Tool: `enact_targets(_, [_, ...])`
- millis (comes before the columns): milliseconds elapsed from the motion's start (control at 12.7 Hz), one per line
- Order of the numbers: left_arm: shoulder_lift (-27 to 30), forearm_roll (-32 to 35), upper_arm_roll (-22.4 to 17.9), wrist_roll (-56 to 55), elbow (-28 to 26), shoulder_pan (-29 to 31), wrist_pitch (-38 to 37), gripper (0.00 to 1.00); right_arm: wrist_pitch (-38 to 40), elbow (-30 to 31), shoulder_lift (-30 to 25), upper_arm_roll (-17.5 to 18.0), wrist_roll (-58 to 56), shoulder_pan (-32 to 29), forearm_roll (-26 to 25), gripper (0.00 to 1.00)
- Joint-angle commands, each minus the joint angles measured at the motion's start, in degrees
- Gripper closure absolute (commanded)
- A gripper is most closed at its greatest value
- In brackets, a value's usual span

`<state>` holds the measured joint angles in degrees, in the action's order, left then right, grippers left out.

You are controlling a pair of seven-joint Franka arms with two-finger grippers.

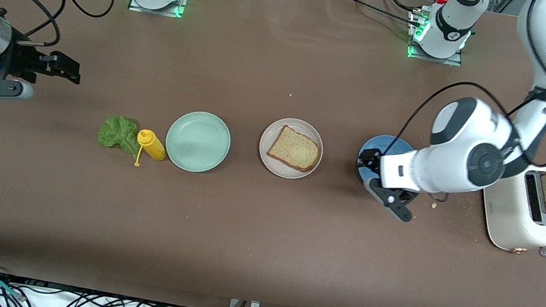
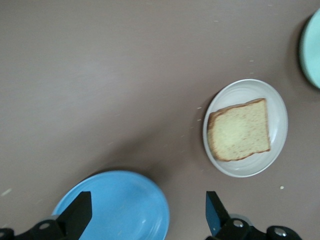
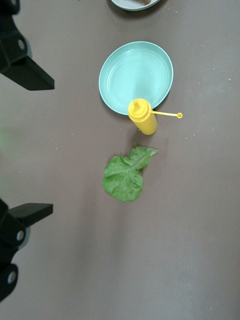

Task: Make sandwich in beige plate with both arms
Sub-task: 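Raise the left gripper toward the toaster while the right gripper reaches the mustard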

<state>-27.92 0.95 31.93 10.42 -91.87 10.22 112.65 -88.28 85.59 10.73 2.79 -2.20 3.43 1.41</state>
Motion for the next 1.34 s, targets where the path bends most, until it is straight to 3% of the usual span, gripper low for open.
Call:
enact_targets(0, [7.2, 7.1, -0.3, -9.7, -0.9, 0.2, -5.8, 0.0, -0.5, -0.8, 2.2, -0.2, -2.5, -0.4, -0.4, 0.0])
enact_targets(315, [13.0, 7.7, -0.2, -14.6, -0.3, 3.7, -10.2, 0.0, -5.9, -0.6, 5.6, -1.0, -17.8, -1.4, 0.3, 0.0])
enact_targets(472, [16.6, 6.9, 0.0, -14.6, -0.3, 6.0, -12.3, 0.0, -10.9, 0.1, 7.8, -1.3, -30.3, -2.0, 3.2, 0.0])
enact_targets(708, [17.6, 6.4, -0.1, -14.6, 5.3, 7.1, -21.5, 0.0, -20.1, 6.6, 7.5, -1.1, -41.1, -2.0, 7.9, 0.0])
enact_targets(786, [17.9, 5.8, -1.9, -14.3, 6.0, 6.6, -22.5, 0.0, -22.4, 8.2, 7.5, -0.8, -43.6, -2.0, 9.3, 0.0])
enact_targets(1022, [18.9, -4.4, -21.1, -14.1, 6.0, -5.7, -22.5, 0.0, -30.9, 14.4, 7.7, 0.2, -53.7, -2.0, 15.1, 0.0])
enact_targets(1179, [21.2, -5.4, -23.3, -14.5, 4.7, -7.2, -22.4, 0.0, -34.7, 17.2, 8.2, 0.5, -56.8, -2.1, 17.9, 0.0])
enact_targets(1258, [23.3, -5.0, -26.3, -14.5, 2.1, -9.9, -21.9, 0.0, -35.0, 17.2, 9.0, 0.6, -57.6, -2.1, 17.8, 0.0])
